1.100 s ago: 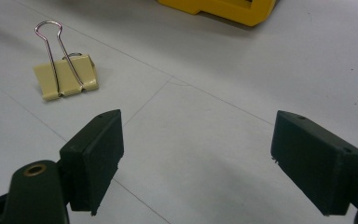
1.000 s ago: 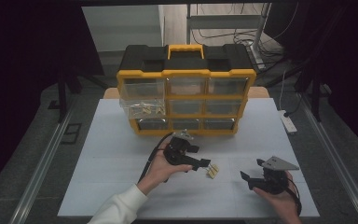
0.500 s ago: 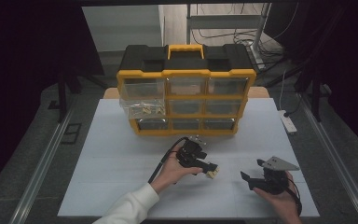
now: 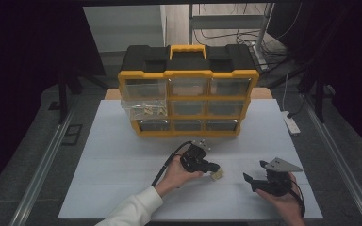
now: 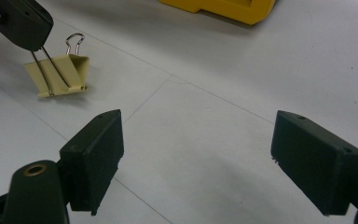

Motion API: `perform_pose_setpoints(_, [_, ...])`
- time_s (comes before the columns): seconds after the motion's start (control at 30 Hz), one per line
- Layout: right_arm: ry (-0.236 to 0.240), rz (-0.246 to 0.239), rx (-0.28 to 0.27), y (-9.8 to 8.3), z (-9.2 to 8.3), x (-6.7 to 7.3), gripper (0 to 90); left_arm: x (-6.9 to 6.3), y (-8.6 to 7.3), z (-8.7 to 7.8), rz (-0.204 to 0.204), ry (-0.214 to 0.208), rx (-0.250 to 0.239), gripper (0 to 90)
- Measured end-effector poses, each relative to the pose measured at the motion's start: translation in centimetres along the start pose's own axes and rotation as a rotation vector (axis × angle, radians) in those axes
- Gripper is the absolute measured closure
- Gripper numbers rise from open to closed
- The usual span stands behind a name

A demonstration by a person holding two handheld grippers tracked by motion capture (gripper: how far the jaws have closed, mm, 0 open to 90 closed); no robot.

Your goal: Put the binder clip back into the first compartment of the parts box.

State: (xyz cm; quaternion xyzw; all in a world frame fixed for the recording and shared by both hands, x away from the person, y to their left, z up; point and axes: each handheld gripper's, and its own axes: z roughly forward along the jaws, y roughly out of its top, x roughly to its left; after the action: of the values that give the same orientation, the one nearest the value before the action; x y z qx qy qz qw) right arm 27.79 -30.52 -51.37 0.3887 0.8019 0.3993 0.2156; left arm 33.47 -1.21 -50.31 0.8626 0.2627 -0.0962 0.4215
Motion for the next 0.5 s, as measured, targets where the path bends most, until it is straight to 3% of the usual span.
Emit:
perform_pose_setpoints(0.23, [-0.005,0.002,0.000,0.0,-0.1,0.0,17.4,-0.5,0.2,-1.6,0.024,0.006,-0.042,88.9])
perform_pose_setpoints(0.5, [-0.001,0.006,-0.005,0.0,-0.1,0.0,17.4,-1.5,0.3,-4.4,0.033,0.003,-0.127,89.0])
